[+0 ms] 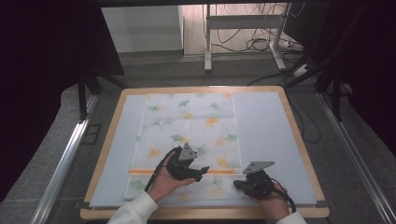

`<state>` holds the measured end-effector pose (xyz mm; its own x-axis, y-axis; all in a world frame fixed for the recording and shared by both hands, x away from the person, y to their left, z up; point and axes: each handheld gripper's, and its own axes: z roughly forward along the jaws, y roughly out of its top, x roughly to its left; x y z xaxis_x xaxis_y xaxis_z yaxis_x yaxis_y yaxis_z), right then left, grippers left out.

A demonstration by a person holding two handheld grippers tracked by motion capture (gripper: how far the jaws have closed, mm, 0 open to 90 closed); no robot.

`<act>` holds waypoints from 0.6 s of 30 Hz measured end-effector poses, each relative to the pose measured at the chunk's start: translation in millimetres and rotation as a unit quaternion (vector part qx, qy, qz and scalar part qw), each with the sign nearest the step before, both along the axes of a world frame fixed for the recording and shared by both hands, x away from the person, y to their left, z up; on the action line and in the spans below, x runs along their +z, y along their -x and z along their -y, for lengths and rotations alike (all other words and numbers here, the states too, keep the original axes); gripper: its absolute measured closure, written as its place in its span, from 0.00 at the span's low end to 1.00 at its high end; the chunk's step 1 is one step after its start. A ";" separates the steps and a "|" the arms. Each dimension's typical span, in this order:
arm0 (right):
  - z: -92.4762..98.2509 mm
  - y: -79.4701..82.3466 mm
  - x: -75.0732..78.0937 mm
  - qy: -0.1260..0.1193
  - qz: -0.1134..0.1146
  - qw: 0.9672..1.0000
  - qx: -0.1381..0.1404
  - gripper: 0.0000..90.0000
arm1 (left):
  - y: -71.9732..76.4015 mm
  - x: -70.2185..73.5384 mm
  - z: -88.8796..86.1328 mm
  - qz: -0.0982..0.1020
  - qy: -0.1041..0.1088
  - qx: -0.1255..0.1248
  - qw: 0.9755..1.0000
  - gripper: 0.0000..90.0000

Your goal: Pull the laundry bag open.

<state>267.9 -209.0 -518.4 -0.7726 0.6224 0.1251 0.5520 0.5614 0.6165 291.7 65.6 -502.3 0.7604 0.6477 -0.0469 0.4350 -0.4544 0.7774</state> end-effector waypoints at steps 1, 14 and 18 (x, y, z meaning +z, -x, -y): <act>0.0 -0.1 0.0 0.000 0.000 1.000 0.001 0.99 | 0.0 0.0 0.0 0.000 0.000 0.000 1.000 0.32; -0.4 -0.6 0.2 0.004 0.004 1.000 0.009 0.99 | -7.8 8.1 27.0 -0.002 0.014 -0.031 0.999 0.34; 0.2 -1.3 0.1 0.002 0.001 1.000 0.010 0.99 | -8.9 11.3 35.6 0.001 0.012 -0.037 0.999 0.36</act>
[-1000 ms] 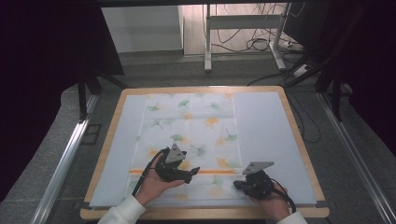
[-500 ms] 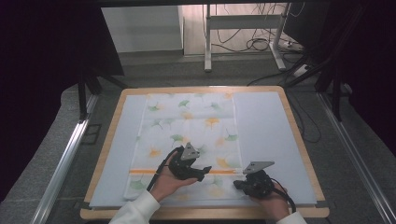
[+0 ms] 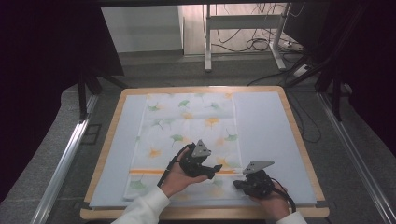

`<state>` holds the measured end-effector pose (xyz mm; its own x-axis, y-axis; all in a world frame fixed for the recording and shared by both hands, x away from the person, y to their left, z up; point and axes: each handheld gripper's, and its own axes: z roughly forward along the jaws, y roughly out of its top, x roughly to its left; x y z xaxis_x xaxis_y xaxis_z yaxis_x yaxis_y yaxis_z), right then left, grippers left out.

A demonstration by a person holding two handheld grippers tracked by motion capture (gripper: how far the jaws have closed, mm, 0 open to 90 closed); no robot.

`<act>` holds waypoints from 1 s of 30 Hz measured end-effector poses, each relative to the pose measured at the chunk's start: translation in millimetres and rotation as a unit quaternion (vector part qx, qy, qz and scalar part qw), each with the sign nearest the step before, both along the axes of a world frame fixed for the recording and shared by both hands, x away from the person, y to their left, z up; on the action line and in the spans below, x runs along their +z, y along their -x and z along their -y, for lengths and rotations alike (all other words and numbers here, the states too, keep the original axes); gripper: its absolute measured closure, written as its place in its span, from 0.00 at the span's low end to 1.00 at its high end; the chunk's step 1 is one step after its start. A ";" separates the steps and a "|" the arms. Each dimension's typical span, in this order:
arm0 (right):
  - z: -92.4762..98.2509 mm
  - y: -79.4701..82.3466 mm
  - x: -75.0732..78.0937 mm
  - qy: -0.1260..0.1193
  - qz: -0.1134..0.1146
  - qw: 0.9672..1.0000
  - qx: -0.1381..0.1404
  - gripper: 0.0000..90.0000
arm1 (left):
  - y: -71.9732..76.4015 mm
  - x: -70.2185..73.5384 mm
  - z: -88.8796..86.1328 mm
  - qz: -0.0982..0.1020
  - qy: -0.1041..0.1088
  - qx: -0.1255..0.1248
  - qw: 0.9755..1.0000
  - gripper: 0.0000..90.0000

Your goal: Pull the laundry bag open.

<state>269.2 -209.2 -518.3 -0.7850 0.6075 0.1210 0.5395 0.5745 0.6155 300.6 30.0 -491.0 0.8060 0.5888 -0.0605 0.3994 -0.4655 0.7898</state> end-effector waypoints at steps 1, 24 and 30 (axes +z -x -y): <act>0.2 -0.2 0.0 -0.001 -0.001 1.000 0.001 0.99 | -0.4 0.1 2.0 0.000 -0.001 -0.001 1.000 0.36; 1.0 -1.2 -0.3 -0.002 -0.002 1.000 0.005 0.99 | -8.9 -10.5 35.5 -0.011 -0.014 -0.035 0.999 0.43; 1.0 -1.4 -0.3 -0.002 -0.003 1.000 0.005 0.99 | -10.0 -15.0 45.4 -0.014 -0.014 -0.042 0.999 0.46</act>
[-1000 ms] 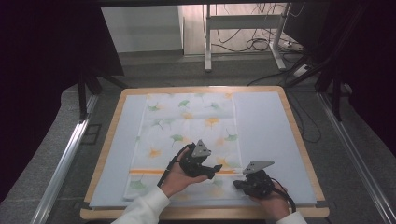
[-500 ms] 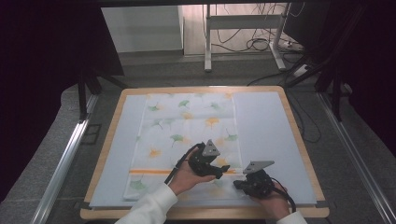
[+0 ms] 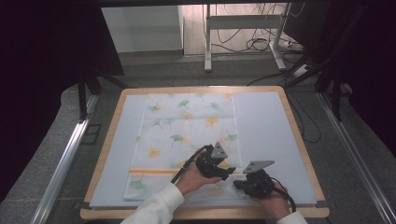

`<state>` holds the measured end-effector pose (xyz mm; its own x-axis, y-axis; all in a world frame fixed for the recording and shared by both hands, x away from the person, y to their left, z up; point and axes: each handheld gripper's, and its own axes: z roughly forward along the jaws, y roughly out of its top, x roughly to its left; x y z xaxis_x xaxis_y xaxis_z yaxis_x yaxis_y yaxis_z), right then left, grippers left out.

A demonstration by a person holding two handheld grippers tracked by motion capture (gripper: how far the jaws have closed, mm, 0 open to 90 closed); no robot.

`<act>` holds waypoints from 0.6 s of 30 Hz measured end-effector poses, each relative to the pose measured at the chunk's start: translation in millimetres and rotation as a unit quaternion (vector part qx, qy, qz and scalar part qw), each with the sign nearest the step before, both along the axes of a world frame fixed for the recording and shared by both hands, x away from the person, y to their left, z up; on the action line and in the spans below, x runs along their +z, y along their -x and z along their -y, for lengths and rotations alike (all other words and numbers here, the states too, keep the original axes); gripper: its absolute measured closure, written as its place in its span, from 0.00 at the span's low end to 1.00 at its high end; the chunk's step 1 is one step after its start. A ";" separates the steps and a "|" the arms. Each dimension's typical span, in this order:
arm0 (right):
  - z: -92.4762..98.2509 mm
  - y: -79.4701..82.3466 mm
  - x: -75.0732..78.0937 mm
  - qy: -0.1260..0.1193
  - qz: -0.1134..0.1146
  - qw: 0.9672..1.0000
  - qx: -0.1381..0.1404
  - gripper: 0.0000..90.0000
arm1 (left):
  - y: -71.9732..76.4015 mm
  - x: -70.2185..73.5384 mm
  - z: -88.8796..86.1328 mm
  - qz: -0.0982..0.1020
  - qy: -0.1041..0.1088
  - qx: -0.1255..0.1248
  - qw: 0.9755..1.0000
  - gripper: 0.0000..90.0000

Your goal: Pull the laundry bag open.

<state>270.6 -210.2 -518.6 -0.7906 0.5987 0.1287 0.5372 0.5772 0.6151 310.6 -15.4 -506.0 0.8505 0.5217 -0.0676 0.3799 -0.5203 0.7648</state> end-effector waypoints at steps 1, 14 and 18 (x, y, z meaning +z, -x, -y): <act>0.0 0.0 0.0 -0.001 0.000 1.000 0.000 0.99 | 0.0 -1.1 1.5 -0.002 0.001 -0.001 1.000 0.47; 0.0 0.1 0.1 -0.001 -0.003 1.000 -0.002 0.99 | -3.1 -7.5 15.9 -0.006 -0.006 -0.012 1.000 0.54; 0.0 0.2 0.1 -0.001 -0.003 1.000 -0.002 0.99 | -4.3 -11.6 20.7 -0.012 -0.015 -0.018 1.000 0.55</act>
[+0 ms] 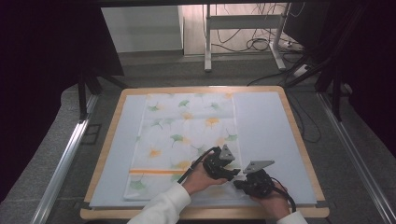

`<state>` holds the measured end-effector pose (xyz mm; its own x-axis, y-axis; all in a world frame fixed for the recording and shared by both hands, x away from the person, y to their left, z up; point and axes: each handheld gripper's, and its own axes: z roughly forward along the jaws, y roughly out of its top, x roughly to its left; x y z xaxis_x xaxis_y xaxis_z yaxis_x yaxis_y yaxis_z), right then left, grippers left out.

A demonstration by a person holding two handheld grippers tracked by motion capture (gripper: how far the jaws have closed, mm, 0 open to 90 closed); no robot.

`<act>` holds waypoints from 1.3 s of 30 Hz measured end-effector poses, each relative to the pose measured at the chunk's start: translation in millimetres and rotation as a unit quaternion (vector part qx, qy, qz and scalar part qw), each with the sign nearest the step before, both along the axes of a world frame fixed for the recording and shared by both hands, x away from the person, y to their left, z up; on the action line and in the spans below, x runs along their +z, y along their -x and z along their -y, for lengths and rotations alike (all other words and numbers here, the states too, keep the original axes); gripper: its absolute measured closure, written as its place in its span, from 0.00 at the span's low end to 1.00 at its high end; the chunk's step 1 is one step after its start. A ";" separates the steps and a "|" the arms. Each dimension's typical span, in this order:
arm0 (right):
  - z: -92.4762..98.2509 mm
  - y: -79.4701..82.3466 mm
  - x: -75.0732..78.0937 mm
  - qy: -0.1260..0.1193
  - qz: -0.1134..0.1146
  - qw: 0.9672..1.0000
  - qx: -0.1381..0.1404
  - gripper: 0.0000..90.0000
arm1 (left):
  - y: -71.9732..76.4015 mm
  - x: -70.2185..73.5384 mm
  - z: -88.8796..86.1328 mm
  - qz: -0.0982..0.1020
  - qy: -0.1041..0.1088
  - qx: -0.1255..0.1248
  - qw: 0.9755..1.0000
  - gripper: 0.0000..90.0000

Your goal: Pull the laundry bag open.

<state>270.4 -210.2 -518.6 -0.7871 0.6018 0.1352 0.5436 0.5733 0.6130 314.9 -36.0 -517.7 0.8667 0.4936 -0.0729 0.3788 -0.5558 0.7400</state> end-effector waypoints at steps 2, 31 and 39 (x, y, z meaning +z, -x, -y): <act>0.0 0.0 0.0 0.000 0.001 1.000 0.001 0.99 | -0.6 -2.1 2.4 -0.001 0.002 -0.001 1.000 0.56; 0.6 -0.9 -0.1 0.001 0.000 1.000 0.004 0.99 | -4.9 -4.6 16.1 -0.025 -0.022 -0.006 0.999 0.94; 0.6 -1.1 -0.1 0.001 -0.001 1.000 0.003 0.99 | -4.1 -3.6 14.7 -0.023 -0.021 0.006 1.000 1.00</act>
